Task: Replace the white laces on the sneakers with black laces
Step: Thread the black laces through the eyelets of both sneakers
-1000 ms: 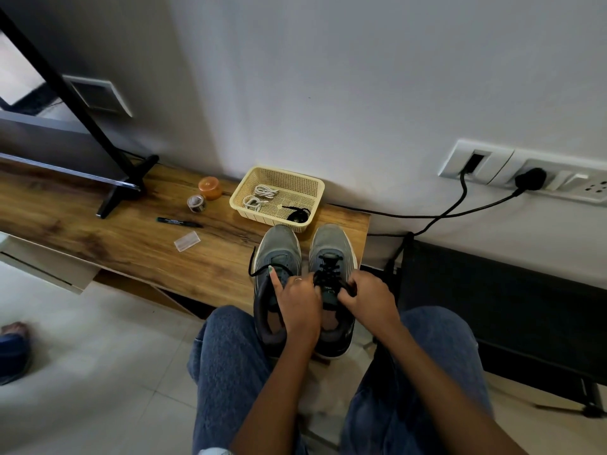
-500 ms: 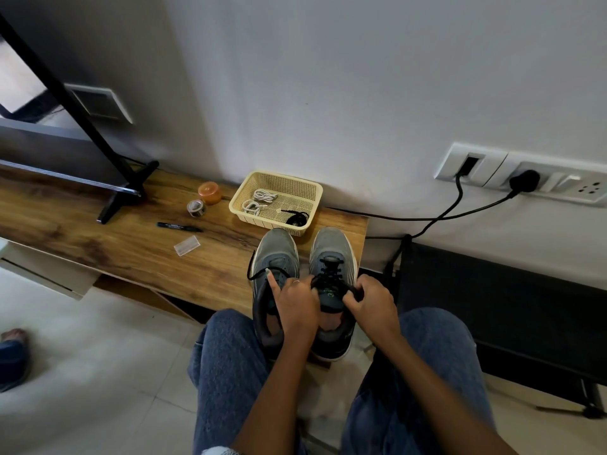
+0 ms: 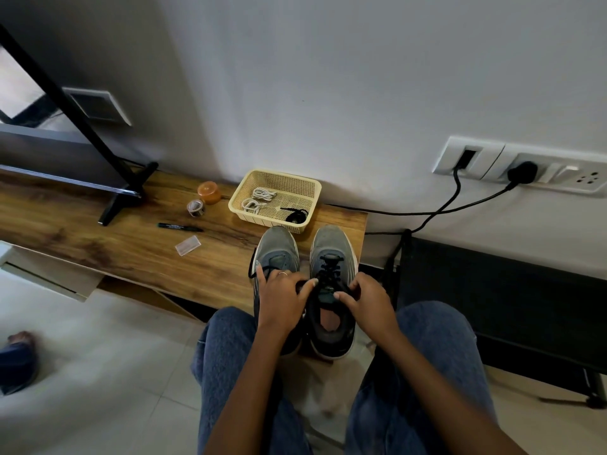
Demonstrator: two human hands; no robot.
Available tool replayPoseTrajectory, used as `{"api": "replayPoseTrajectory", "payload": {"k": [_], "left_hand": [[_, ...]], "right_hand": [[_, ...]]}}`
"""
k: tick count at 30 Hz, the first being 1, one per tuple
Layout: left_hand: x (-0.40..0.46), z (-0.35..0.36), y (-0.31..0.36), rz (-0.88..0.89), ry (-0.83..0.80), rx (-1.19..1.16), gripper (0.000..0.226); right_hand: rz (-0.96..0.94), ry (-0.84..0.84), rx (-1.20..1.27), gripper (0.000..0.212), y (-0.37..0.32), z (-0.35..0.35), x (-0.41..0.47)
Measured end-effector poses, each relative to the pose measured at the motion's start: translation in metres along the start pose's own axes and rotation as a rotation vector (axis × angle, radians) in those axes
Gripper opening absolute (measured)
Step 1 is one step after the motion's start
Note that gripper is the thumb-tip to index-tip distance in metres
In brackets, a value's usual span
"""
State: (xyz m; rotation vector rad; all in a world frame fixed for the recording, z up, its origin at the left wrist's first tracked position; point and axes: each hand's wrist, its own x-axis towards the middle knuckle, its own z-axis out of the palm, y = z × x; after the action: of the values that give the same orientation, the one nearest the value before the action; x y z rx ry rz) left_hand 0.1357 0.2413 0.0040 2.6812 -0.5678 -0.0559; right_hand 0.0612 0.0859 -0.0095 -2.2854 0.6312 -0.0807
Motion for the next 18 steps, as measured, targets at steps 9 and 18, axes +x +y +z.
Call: {"api": "replayPoseTrajectory", "payload": {"k": [9, 18], "left_hand": [[0.007, -0.002, 0.005, -0.118, 0.013, -0.056, 0.021], [0.005, 0.004, 0.01, -0.163, 0.068, -0.041, 0.017]], "right_hand": [[0.021, 0.016, 0.16, 0.034, 0.003, -0.007, -0.007], [0.061, 0.013, 0.12, 0.035, -0.003, -0.011, -0.006]]}}
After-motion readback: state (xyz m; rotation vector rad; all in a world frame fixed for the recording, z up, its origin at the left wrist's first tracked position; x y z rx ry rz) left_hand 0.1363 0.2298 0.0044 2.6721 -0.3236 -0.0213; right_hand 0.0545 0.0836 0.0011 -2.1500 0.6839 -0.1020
